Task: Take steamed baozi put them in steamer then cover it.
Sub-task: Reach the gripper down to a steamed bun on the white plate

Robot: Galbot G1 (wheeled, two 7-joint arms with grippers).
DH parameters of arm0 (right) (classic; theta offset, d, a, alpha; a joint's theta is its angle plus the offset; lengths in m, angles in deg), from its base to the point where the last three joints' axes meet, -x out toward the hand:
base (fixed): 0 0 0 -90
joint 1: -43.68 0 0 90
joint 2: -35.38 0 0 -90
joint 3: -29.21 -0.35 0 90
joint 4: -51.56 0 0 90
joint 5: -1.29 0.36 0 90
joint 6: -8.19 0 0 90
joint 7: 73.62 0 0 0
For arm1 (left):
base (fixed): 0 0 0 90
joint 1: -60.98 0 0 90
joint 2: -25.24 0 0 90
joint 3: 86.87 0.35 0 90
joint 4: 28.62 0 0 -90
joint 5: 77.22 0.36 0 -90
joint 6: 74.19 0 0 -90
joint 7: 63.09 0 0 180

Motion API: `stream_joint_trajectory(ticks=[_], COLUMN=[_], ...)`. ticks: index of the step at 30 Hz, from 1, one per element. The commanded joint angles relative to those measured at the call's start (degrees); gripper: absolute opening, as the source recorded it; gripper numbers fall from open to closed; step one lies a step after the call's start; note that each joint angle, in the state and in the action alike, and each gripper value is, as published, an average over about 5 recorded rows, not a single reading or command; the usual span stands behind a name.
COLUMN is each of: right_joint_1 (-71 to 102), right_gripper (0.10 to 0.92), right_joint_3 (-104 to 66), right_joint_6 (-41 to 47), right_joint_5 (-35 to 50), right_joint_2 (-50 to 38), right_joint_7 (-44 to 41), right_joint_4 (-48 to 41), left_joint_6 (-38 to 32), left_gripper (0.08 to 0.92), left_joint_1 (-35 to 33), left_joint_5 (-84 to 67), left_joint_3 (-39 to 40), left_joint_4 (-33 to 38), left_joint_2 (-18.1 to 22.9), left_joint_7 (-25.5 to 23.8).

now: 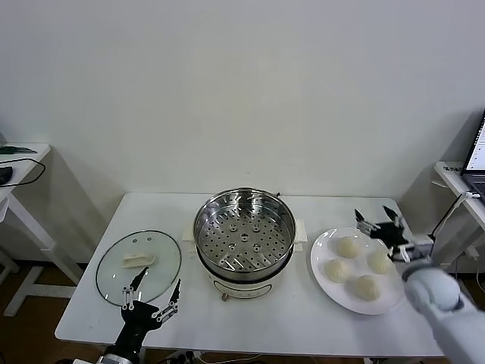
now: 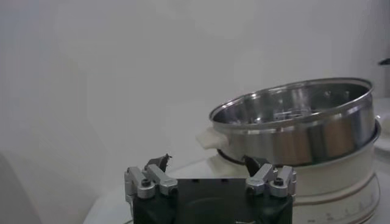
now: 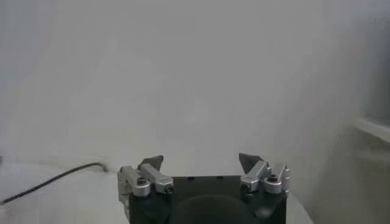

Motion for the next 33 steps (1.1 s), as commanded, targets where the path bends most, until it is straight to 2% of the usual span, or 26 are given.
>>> stream_joint_trajectory(ticks=[1, 4, 7, 14, 22, 33], right_joint_1=[-33.8, -40.3, -44.4, -47.1, -46.7, -44.2], right_gripper=[0.823, 0.823, 0.823, 0.823, 0.823, 0.823], right_joint_3=[30.5, 36.1, 39.4, 41.8, 42.7, 41.3], right_joint_6=[-0.2, -1.5, -2.9, -8.0, -10.0, -11.1], right_joint_5=[-15.7, -23.6, -30.4, -44.7, -49.2, -49.8], right_joint_2=[-7.7, -5.7, -3.0, 3.4, 9.2, 13.7], right_joint_7=[-41.0, -49.6, -54.5, -58.9, -55.1, -52.4], right_joint_4=[-16.9, -20.2, -23.5, -28.7, -33.4, -37.1], left_joint_6=[-0.3, -0.3, -0.3, -0.6, -0.8, -1.1], left_gripper=[0.823, 0.823, 0.823, 0.823, 0.823, 0.823], left_joint_1=[-0.4, -0.6, -1.0, -2.0, -2.7, -2.6], left_joint_5=[0.3, 0.3, 0.3, 0.4, 0.6, 0.6], left_joint_3=[0.4, 0.2, 0.0, -0.8, -1.2, -1.2], left_joint_4=[-0.1, -0.2, -0.2, 0.0, -0.3, -1.3], left_joint_2=[0.5, 0.7, 0.8, 1.4, 1.7, 1.8], left_joint_7=[0.2, 0.3, 0.3, 0.4, 0.6, 0.7])
